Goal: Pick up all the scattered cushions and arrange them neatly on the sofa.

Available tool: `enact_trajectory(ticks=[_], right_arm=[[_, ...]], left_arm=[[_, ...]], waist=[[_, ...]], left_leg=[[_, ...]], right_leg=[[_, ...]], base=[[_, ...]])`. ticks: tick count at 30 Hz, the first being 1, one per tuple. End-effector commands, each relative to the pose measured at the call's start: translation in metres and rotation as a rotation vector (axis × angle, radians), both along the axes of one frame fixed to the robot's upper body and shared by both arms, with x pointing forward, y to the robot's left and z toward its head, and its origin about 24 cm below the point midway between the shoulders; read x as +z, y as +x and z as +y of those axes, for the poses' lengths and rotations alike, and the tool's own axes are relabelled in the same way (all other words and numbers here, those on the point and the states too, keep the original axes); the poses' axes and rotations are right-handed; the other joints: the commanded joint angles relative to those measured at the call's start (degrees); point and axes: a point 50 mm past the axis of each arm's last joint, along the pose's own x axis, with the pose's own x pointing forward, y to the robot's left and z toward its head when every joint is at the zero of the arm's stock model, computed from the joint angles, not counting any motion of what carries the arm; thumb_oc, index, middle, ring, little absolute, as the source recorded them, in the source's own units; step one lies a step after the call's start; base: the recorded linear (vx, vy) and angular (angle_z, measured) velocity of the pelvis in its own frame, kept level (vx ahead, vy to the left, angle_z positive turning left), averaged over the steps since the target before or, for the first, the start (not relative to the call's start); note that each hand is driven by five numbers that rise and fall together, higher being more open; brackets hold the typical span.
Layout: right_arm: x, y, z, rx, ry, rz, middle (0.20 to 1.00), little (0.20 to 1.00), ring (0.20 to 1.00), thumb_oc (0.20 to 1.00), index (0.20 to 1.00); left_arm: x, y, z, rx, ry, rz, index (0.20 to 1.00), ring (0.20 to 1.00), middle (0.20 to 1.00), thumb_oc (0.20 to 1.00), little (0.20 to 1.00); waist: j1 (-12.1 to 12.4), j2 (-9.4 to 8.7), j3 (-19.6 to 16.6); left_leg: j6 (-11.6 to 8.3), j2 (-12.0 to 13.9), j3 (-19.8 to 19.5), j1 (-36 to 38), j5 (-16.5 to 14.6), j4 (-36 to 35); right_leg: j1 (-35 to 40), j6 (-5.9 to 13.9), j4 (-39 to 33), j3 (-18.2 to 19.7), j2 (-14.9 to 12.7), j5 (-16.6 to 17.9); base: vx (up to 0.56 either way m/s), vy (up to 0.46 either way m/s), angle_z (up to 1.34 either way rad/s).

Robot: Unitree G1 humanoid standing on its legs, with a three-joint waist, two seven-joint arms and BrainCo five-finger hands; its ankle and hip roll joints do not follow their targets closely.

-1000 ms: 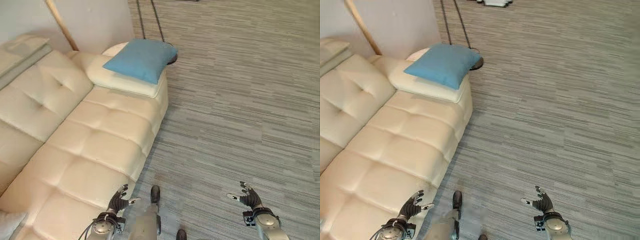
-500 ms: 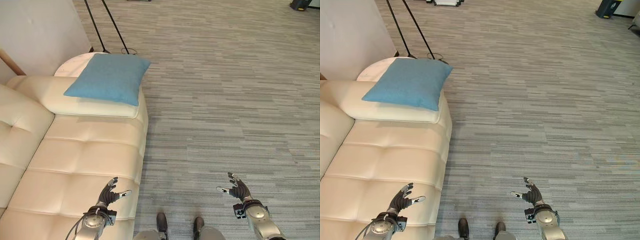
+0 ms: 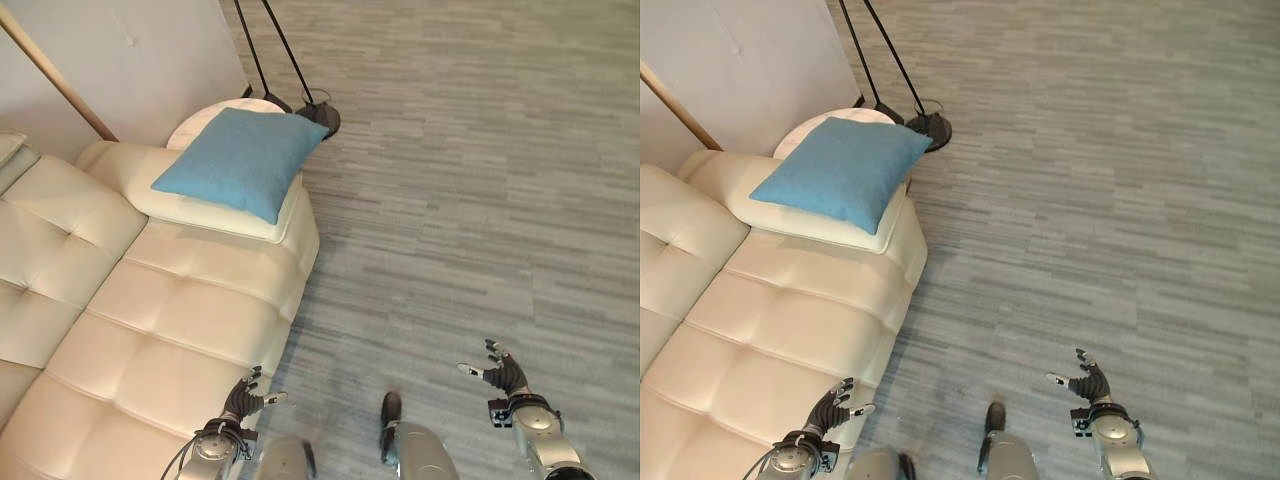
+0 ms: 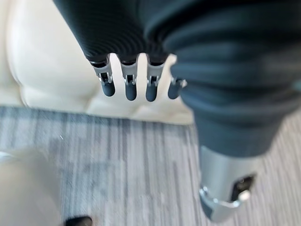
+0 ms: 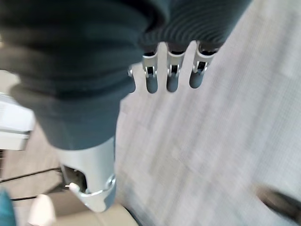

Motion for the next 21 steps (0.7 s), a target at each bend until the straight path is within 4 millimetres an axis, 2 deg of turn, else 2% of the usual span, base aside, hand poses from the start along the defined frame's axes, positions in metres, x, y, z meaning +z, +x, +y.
enact_trajectory(ticks=[1, 2, 3, 4, 6, 9, 11, 12, 13, 14, 15, 16, 17, 18, 19, 20, 21], right_arm=[[0.003, -0.009, -0.006, -0.004, -0.002, -0.017, 1.0, 1.0, 1.0, 1.0, 1.0], [0.002, -0.011, -0.006, -0.009, -0.001, -0.013, 1.0, 1.0, 1.0, 1.0, 1.0], [0.0, -0.013, -0.006, -0.015, -0.003, -0.01, 1.0, 1.0, 1.0, 1.0, 1.0], [-0.001, -0.014, -0.005, -0.017, 0.0, -0.006, 1.0, 1.0, 1.0, 1.0, 1.0], [-0.005, -0.018, -0.005, -0.018, -0.006, 0.018, 1.0, 1.0, 1.0, 1.0, 1.0], [-0.01, -0.025, -0.006, -0.021, -0.016, 0.054, 1.0, 1.0, 1.0, 1.0, 1.0], [-0.013, -0.028, -0.006, -0.012, -0.019, 0.075, 1.0, 1.0, 1.0, 1.0, 1.0], [-0.017, -0.033, -0.003, -0.003, -0.013, 0.091, 1.0, 1.0, 1.0, 1.0, 1.0], [-0.017, -0.033, -0.004, -0.003, -0.013, 0.091, 1.0, 1.0, 1.0, 1.0, 1.0], [-0.021, -0.035, 0.003, 0.016, 0.004, 0.106, 1.0, 1.0, 1.0, 1.0, 1.0], [-0.021, -0.035, 0.003, 0.016, 0.004, 0.106, 1.0, 1.0, 1.0, 1.0, 1.0], [-0.018, -0.028, 0.013, 0.046, 0.022, 0.082, 1.0, 1.0, 1.0, 1.0, 1.0], [-0.019, -0.026, 0.017, 0.05, 0.026, 0.083, 1.0, 1.0, 1.0, 1.0, 1.0], [-0.019, -0.025, 0.016, 0.05, 0.025, 0.082, 1.0, 1.0, 1.0, 1.0, 1.0], [-0.019, -0.024, 0.018, 0.058, 0.03, 0.081, 1.0, 1.0, 1.0, 1.0, 1.0], [-0.019, -0.024, 0.018, 0.058, 0.029, 0.081, 1.0, 1.0, 1.0, 1.0, 1.0], [-0.019, -0.023, 0.018, 0.059, 0.032, 0.077, 1.0, 1.0, 1.0, 1.0, 1.0]], left_arm=[[0.019, 0.026, 0.003, -0.001, -0.006, -0.12, 1.0, 1.0, 1.0, 1.0, 1.0], [0.019, 0.025, 0.004, -0.006, 0.0, -0.116, 1.0, 1.0, 1.0, 1.0, 1.0], [0.019, 0.025, 0.006, 0.002, 0.005, -0.119, 1.0, 1.0, 1.0, 1.0, 1.0], [0.019, 0.024, 0.005, -0.002, 0.002, -0.117, 1.0, 1.0, 1.0, 1.0, 1.0], [0.019, 0.021, 0.007, 0.002, 0.01, -0.109, 1.0, 1.0, 1.0, 1.0, 1.0], [0.019, 0.017, 0.012, 0.017, 0.017, -0.102, 1.0, 1.0, 1.0, 1.0, 1.0], [0.016, 0.011, 0.015, 0.023, 0.022, -0.084, 1.0, 1.0, 1.0, 1.0, 1.0], [0.015, 0.009, 0.016, 0.021, 0.025, -0.075, 1.0, 1.0, 1.0, 1.0, 1.0], [0.015, 0.01, 0.016, 0.021, 0.025, -0.075, 1.0, 1.0, 1.0, 1.0, 1.0], [0.016, 0.01, 0.018, 0.015, 0.035, -0.075, 1.0, 1.0, 1.0, 1.0, 1.0], [0.016, 0.01, 0.018, 0.015, 0.035, -0.075, 1.0, 1.0, 1.0, 1.0, 1.0], [0.024, 0.017, 0.021, 0.014, 0.042, -0.118, 1.0, 1.0, 1.0, 1.0, 1.0], [0.026, 0.021, 0.022, 0.016, 0.049, -0.129, 1.0, 1.0, 1.0, 1.0, 1.0], [0.026, 0.021, 0.022, 0.016, 0.049, -0.13, 1.0, 1.0, 1.0, 1.0, 1.0], [0.027, 0.023, 0.023, 0.02, 0.048, -0.14, 1.0, 1.0, 1.0, 1.0, 1.0], [0.027, 0.023, 0.023, 0.02, 0.048, -0.14, 1.0, 1.0, 1.0, 1.0, 1.0], [0.027, 0.023, 0.023, 0.018, 0.048, -0.142, 1.0, 1.0, 1.0, 1.0, 1.0]], waist=[[-1.09, 0.28, -0.18], [-0.75, 0.17, -0.34], [0.09, 0.41, -0.15], [0.36, 0.58, -0.2], [1.23, 0.93, -0.65], [2.62, 0.45, -0.87], [3.04, 0.36, -1.7], [3.25, -0.26, -2.6], [3.32, -0.08, -2.77], [3.38, -2.01, -3.63], [3.53, -1.86, -3.79], [3.4, -2.33, -3.0], [2.89, -1.01, -2.25], [2.93, -0.89, -2.33], [2.0, -0.19, -1.68], [1.98, -0.05, -1.75], [1.52, 0.29, -1.31]], left_leg=[[1.19, -2.4, 1.52, 2.14, -2.2, -10.68], [1.49, -2.75, 1.73, 1.04, -2.14, -13.42], [1.05, -2.48, 1.31, -1.55, 1.2, -17.68], [1.0, -2.52, 0.78, -0.64, 1.75, -20.42], [-0.03, -2.16, -0.38, -2.44, 6.18, -26.98], [-0.5, -0.05, 1.53, -5.34, 8.15, -32.97], [-0.29, 0.61, 2.45, -5.46, 8.53, -33.21], [0.08, -0.09, 3.01, -5.3, 10.91, -30.97], [0.06, 0.12, 2.98, -5.56, 10.99, -30.94], [2.2, -2.33, 4.06, -3.71, 8.39, -28.9], [2.19, -2.12, 4.12, -3.9, 8.48, -28.93], [5.08, -4.53, 5.52, -0.24, 4.97, -28.89], [6.08, -4.93, 4.79, 3.52, 3.54, -30.01], [6.05, -4.77, 4.8, 3.39, 3.61, -30.04], [6.09, -5.6, 3.47, 6.47, 2.63, -31.33], [6.06, -5.44, 3.42, 6.34, 2.71, -31.34], [6.04, -5.74, 2.82, 7.34, 2.34, -31.56]], right_leg=[[6.31, 6.64, -4.04, -0.25, -3.59, -4.09], [7.35, 6.6, -4.27, -0.22, -3.06, -4.96], [9.49, 6.72, -4.83, -0.26, -1.58, -6.04], [10.13, 6.6, -4.74, -0.02, -1.18, -6.52], [11.58, 6.71, -4.27, 0.25, 0.41, -8.07], [16.43, 7.38, -3.49, 1.1, 0.9, -11.2], [18.89, 7.84, -3.32, 1.9, 1.01, -12.6], [20.04, 8.67, -1.8, 2.17, 0.01, -12.66], [19.8, 8.62, -1.85, 2.25, 0.22, -12.49], [17.41, 11.56, 6.57, 2.93, -3.37, -6.12], [17.16, 11.52, 6.5, 3.08, -3.19, -5.94], [11.9, 13.92, 18.1, 2.5, -7.46, 5.3], [6.73, 12.5, 23.21, 2.21, -7.53, 5.47], [6.6, 12.44, 23.11, 2.22, -7.38, 5.61], [3.83, 11.66, 20.36, 0.72, -6.94, 2.32], [3.81, 11.59, 20.14, 0.64, -6.77, 2.51], [2.3, 11.18, 19.06, 0.15, -5.93, 0.89]], base=[[0.32, -0.09, -0.09], [0.41, -0.071, -0.03], [0.36, -0.044, 0.09], [0.37, -0.02, 0.04], [0.38, 0.002, -0.36], [0.56, 0.087, -0.35], [0.68, 0.194, -0.37], [0.52, 0.176, -0.17], [0.77, 0.355, -0.24], [0.42, 0.249, -0.04], [0.77, 0.517, -0.41], [0.55, 0.407, -0.53], [0.55, 0.405, -0.26], [0.47, 0.22, 0.42], [0.25, 0.08, 0.85], [0.35, 0.106, 0.92], [0.3, 0.057, 0.91]])
